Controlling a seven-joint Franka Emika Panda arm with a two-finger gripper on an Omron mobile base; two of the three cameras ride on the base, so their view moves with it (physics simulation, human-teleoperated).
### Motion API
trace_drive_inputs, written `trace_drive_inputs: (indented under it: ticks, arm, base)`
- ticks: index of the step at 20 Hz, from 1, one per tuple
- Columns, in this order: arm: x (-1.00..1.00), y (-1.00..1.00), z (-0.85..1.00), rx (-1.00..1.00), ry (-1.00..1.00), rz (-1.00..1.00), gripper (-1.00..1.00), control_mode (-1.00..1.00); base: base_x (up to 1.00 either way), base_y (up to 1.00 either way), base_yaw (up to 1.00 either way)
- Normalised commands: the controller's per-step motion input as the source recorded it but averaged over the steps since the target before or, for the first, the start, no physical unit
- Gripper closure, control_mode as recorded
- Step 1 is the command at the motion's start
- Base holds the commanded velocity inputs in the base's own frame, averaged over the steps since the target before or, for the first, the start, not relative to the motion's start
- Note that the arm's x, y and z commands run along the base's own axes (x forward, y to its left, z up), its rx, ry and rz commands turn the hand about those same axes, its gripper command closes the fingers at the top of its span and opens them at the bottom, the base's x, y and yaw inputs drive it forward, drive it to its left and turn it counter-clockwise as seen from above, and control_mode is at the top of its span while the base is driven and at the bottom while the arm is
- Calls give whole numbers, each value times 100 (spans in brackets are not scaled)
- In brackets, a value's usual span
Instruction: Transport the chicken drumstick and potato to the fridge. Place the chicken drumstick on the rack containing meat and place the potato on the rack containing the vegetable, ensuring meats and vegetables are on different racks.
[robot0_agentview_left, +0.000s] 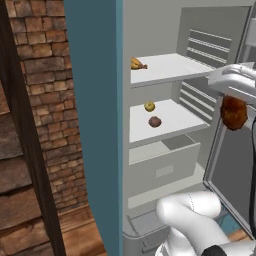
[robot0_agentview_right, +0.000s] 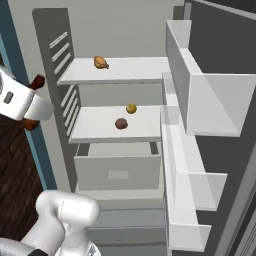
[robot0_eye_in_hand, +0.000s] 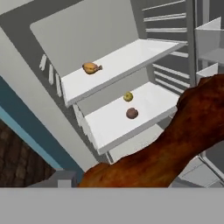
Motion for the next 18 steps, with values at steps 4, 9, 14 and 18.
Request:
trace_drive_inputs:
  ticks: [4,9,14,18]
  arm:
    - [87,-41,2,3,-8,0,100,-100]
    - [97,-22,0,1,-5,7,100,-100]
    - [100,-13,-9,0,0,10,100,-100]
    - [100,-7,-6,0,2,6,100,-100]
  base:
    - [0,0,0]
    - [0,0,0]
    - [0,0,0]
    - [0,0,0]
